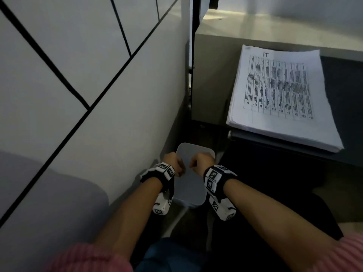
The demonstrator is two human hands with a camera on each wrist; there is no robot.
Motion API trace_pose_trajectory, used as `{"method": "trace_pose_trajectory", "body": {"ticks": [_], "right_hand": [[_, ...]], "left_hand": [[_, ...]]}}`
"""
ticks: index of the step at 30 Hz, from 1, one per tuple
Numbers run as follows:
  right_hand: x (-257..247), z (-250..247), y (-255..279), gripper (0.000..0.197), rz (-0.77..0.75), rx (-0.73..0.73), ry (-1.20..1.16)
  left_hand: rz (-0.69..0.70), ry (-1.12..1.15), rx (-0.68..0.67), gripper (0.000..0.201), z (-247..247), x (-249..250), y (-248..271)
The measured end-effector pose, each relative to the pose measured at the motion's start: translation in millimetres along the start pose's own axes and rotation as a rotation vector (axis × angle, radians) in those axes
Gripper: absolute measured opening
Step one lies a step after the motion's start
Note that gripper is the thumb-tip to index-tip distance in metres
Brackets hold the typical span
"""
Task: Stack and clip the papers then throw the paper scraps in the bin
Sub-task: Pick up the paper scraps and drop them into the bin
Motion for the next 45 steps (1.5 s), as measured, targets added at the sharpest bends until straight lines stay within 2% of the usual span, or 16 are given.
{"method": "trace_pose_trajectory", "body": {"ticks": [3,10,15,19,25,28,31,33,36,40,45], "right_hand": [[9.8,6.6,-5.9,0.027,0.027,-0.006,0.011],[17.9,12.8,-4.5,0.018,-0.036,0.014,0.006],[15.7,11.8,-2.6,0.025,0.015,0.066,-0.076],[14.0,7.9,0.0,0.025,-0.004,0.055,-0.059],[1.8,-3.6,7.6,0.026,-0.073,0.094,-0.054],[-7.2,-14.0,14.1,0.023,-0.081,0.109,-0.084],[-16.2,-29.8,24.5,0.021,-0.13,0.133,-0.089],[-20.1,-42.2,34.8,0.024,-0.164,0.133,-0.122],[-21.7,-67.9,55.3,0.029,-0.235,0.111,-0.178],[-9.0,-122.7,84.0,0.029,-0.356,0.147,-0.272],[27.1,-203.3,110.4,0.025,-0.332,0.259,-0.328]], "left_hand": [[0.007,-0.019,0.01,0.019,0.7,-0.9,-6.2],[0.019,-0.075,-0.003,0.024,1.0,2.9,-8.7],[0.054,-0.145,-0.007,0.026,-0.5,9.4,-5.4],[0.011,-0.12,-0.008,0.022,0.4,13.6,-4.3],[0.092,-0.239,0.104,0.027,-9.3,19.0,4.8],[0.089,-0.266,0.105,0.028,-20.2,25.1,9.9],[0.117,-0.278,0.134,0.029,-32.9,33.6,15.3],[0.145,-0.264,0.2,0.034,-43.1,42.0,18.5],[0.222,-0.208,0.313,0.029,-61.2,59.7,23.8],[0.392,-0.148,0.404,0.049,-85.8,95.8,36.3],[0.527,-0.059,0.565,0.043,-109.8,162.5,64.6]]}}
Point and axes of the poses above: each hand's wrist, its own y-axis away from the middle knuckle, its own z-axis out of the palm, x = y × z, the point moved 1 cm from there along -y, towards the middle knuckle, and after that the axes turned 15 degrees about x, right-handed, at the moved point
